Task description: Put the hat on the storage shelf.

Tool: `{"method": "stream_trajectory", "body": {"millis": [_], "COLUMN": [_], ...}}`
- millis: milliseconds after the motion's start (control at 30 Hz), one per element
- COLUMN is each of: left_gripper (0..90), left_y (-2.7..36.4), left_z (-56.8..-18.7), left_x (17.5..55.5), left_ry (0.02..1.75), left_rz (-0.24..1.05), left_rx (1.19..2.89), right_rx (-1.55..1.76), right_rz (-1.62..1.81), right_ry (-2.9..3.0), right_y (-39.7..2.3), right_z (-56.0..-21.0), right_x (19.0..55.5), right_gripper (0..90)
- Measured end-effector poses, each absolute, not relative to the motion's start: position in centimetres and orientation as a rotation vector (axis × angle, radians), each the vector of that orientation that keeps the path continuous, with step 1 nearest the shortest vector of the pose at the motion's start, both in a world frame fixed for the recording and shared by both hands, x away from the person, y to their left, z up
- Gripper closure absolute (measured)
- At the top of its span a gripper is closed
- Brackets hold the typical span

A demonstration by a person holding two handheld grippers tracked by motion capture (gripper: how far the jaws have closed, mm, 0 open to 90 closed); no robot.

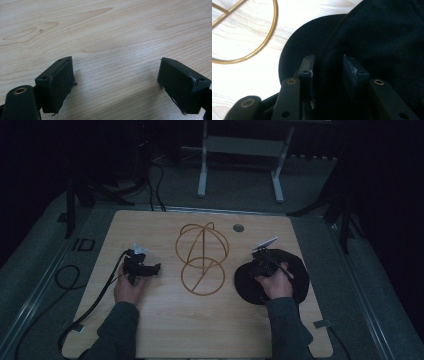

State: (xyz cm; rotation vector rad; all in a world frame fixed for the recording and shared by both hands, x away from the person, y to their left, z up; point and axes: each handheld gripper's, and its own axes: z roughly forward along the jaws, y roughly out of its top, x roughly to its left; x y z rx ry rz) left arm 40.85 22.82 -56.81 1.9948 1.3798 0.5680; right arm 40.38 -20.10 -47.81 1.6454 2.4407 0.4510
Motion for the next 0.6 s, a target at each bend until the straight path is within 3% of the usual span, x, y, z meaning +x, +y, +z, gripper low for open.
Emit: {"method": "stream_trajectory", "body": {"millis": [267, 433, 600], "left_gripper": [13.4, 13.4, 13.4], "left_y": [22.8, 22.8, 22.8], "left_z": [-56.8, -56.8, -56.8], "left_x": [40.8, 40.8, 40.8], "left_ry": [1.380, 1.380, 1.380], "left_rz": [0.568, 0.568, 0.568], "left_rx": [1.995, 1.996, 1.996], "right_rx": [1.753, 1.819, 1.830], "right_rz": [0.384, 0.302, 0.317], "right_ry": [2.433, 2.415, 2.440], "right_y": [-19.8, -19.8, -19.8], "right_z": [-48.0, -48.5, -48.8], "right_x": [41.4, 42.0, 42.3], "right_gripper": [64.6, 50.2, 58.5]}}
